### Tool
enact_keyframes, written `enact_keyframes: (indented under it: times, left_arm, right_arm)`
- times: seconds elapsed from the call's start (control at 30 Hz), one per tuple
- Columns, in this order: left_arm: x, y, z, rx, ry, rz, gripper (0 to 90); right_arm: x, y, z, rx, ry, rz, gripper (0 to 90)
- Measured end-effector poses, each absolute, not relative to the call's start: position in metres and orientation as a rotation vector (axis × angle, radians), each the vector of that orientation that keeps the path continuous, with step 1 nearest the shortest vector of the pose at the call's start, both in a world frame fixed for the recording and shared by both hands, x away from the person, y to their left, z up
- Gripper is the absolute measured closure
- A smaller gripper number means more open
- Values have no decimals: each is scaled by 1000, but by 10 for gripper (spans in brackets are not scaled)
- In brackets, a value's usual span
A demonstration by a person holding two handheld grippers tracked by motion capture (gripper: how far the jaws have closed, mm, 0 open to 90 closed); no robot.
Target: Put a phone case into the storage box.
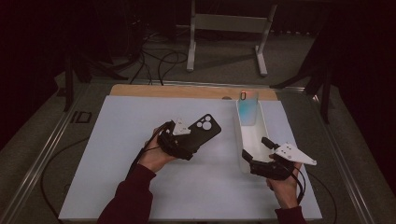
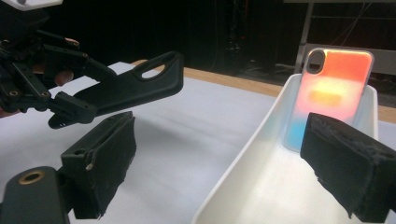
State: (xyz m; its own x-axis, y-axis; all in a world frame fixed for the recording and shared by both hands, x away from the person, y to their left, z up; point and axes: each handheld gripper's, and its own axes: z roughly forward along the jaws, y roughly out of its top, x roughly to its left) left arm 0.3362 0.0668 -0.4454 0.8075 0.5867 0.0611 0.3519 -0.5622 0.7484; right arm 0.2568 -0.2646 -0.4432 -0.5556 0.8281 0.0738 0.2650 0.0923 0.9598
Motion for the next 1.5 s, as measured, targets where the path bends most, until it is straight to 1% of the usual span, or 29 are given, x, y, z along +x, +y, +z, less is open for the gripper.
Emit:
enact_keyframes:
  times: [0.63, 1.1, 1.5]
  left_arm:
    - [323, 62, -437, 2152, 632, 389, 152]
    - [313, 44, -437, 2172, 559, 389, 151]
    - [305, 26, -434, 2166, 485, 387, 151]
  right_arm:
    - [263, -263, -439, 1076, 1931, 1502, 101]
    - [273, -255, -441, 1115, 1984, 1516, 93]
    - [277, -243, -435, 1140, 2045, 1549, 97]
